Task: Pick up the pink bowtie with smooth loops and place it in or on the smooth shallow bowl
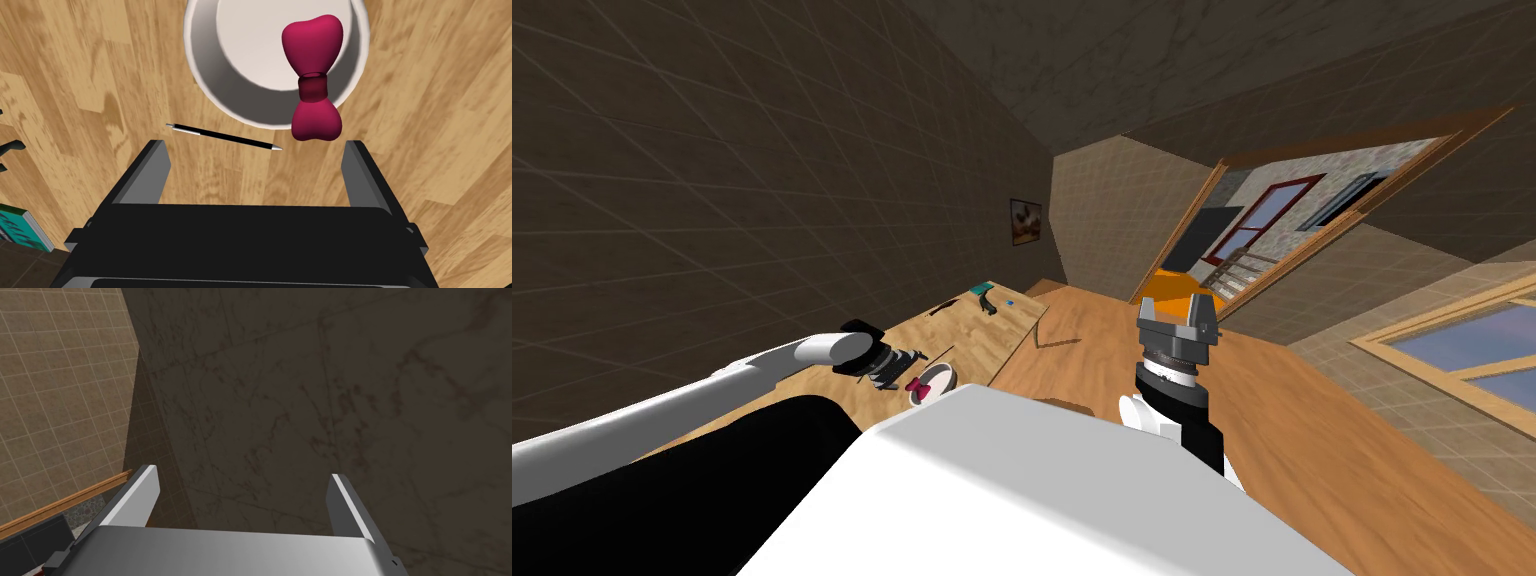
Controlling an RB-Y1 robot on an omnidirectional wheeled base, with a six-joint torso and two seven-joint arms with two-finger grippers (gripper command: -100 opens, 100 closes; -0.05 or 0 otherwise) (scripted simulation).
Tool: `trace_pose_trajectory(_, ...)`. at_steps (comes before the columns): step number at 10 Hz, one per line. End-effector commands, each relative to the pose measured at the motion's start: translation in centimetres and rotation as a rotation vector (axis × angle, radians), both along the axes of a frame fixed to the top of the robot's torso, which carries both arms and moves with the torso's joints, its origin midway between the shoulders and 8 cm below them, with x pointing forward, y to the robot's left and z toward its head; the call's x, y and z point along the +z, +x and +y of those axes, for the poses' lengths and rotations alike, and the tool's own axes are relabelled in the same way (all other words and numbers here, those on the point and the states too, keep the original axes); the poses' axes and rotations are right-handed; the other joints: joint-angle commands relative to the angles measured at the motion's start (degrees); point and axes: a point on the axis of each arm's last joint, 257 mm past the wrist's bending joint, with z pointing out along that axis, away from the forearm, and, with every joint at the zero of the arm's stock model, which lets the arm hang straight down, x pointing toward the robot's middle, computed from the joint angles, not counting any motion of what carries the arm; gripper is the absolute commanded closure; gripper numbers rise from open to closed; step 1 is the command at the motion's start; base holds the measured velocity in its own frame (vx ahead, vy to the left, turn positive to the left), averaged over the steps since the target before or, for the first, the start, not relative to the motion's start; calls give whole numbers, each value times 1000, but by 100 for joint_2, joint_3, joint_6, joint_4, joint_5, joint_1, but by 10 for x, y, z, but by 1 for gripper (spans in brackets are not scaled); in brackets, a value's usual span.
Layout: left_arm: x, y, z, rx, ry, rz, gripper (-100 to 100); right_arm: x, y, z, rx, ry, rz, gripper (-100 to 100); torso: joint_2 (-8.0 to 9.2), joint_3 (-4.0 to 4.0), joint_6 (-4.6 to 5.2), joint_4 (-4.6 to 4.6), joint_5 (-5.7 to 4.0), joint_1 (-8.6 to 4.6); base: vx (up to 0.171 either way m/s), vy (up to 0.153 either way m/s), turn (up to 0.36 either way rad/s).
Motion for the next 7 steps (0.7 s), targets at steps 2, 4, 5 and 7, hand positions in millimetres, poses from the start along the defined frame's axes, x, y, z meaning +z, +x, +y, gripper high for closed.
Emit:
trace_pose_trajectory(2,2,-6,-10,-21,-17,15,-100,0,0,0,0,0,0,0,-5,-2,-2,0,-1,0,78,-12,102)
trace_pose_trajectory(4,2,-3,-9,-20,-15,9,0,0,0,0,0,0,0,0,11,6,1,2,1,4,16,-5,4)
trace_pose_trajectory(5,3,-3,-9,-20,-15,9,0,0,0,0,0,0,0,0,20,12,0,5,2,6,0,0,0)
trace_pose_trajectory(7,3,-3,-9,-20,-15,9,0,0,0,0,0,0,0,0,26,15,0,6,2,8,0,0,0)
